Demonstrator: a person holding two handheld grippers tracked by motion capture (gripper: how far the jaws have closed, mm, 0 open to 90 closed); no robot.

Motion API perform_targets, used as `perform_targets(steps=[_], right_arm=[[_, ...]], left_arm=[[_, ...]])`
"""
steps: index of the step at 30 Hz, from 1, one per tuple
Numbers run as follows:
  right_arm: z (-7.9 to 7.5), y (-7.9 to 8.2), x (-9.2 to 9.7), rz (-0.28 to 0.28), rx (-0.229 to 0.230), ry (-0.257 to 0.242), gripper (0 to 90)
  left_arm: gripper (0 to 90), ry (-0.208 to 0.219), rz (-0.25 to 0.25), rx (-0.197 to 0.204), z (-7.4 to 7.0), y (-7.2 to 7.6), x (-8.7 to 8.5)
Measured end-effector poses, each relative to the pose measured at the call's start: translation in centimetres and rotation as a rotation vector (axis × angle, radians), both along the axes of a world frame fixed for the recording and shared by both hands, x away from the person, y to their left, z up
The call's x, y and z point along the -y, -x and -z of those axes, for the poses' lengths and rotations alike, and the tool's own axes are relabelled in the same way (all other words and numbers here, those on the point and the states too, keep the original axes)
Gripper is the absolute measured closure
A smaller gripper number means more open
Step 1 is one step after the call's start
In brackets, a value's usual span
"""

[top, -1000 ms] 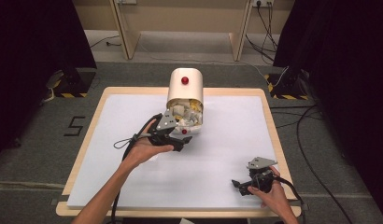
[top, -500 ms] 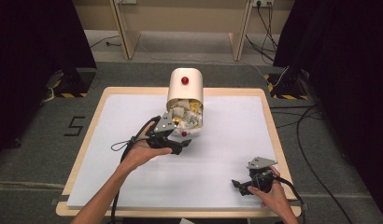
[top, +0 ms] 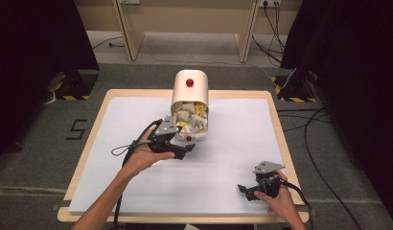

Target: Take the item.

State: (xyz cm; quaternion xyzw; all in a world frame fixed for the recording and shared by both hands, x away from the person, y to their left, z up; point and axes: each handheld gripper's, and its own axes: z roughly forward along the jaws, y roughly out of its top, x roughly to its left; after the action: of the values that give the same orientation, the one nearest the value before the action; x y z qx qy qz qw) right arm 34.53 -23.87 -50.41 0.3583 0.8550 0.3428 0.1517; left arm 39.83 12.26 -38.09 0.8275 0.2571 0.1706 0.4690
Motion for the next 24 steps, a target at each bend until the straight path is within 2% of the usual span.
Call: perform_targets(steps=[4,6,9,14,16,18,19,24], right_arm=[[0.0,0.0,0.0,0.001,0.0,0.0,0.4],[0.0,0.0,0.0,0.0,0.0,0.0,0.4],[0.0,0.0,0.0,0.001,0.001,0.0,0.4],[0.0,0.0,0.0,0.0,-0.001,0.0,0.4],[0.0,0.0,0.0,0.0,-0.001,0.0,0.4],[0.0,0.0,0.0,0.0,0.0,0.0,0.5],[0.0,0.0,0.0,0.001,0.001,0.0,0.5],[0.0,0.0,0.0,0.001,0.001,-0.001,0.5]], left_arm=[[22.7,-0.002,-0.003,-0.004,-0.1,0.0,0.1],[23.7,0.01,-0.008,-0.011,-0.3,-0.2,0.1],[27.1,0.028,-0.05,0.007,-0.8,-0.9,0.2],[39.2,0.079,-0.118,0.002,-1.7,-2.8,0.3],[43.4,0.079,-0.125,0.002,-1.8,-3.1,0.3],[45.5,0.063,-0.137,-0.008,-1.8,-3.7,0.6],[47.5,0.043,-0.141,-0.017,-1.7,-4.2,0.9],[53.4,0.022,-0.148,-0.033,-1.6,-5.0,1.4]])
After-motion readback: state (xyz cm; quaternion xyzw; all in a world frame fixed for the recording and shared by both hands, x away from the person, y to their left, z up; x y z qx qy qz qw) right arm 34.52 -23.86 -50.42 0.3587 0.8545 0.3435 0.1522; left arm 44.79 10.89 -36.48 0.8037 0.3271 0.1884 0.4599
